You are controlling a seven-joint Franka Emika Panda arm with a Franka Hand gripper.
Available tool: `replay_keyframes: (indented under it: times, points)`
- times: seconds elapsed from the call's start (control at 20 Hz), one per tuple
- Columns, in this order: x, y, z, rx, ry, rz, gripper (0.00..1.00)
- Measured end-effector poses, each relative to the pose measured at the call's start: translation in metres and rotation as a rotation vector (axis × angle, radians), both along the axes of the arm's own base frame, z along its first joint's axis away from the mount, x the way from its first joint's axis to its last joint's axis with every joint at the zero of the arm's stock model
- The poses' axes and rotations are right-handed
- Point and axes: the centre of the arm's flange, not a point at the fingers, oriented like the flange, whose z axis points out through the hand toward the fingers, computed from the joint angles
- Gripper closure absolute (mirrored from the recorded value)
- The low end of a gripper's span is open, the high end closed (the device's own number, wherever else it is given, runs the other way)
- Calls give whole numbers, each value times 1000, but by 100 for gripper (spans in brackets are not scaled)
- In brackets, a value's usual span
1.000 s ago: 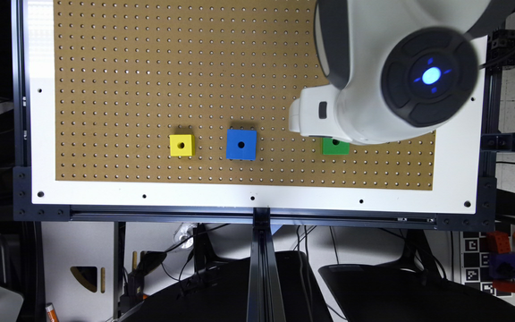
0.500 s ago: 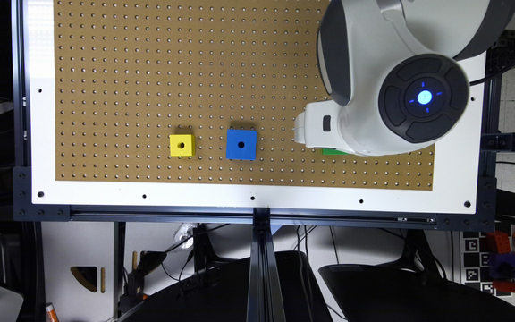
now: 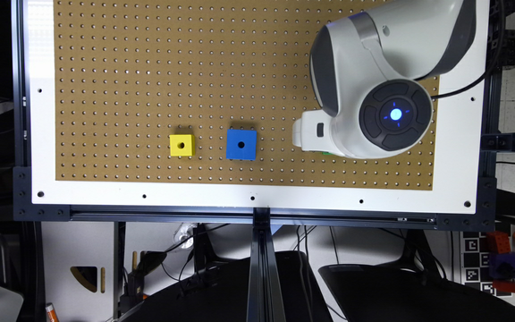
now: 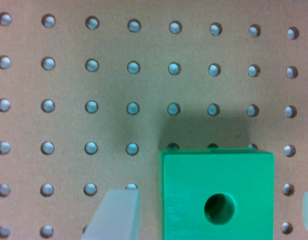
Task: Pick up green block.
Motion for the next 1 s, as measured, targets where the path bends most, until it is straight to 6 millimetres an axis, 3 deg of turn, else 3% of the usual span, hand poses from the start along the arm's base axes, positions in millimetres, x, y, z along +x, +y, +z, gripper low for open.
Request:
replay_keyframes:
  times: [0.35, 1.0]
  points:
    - [-1, 0, -21, -1, 18, 1, 0]
    - [4, 8, -18, 1, 6, 4, 0]
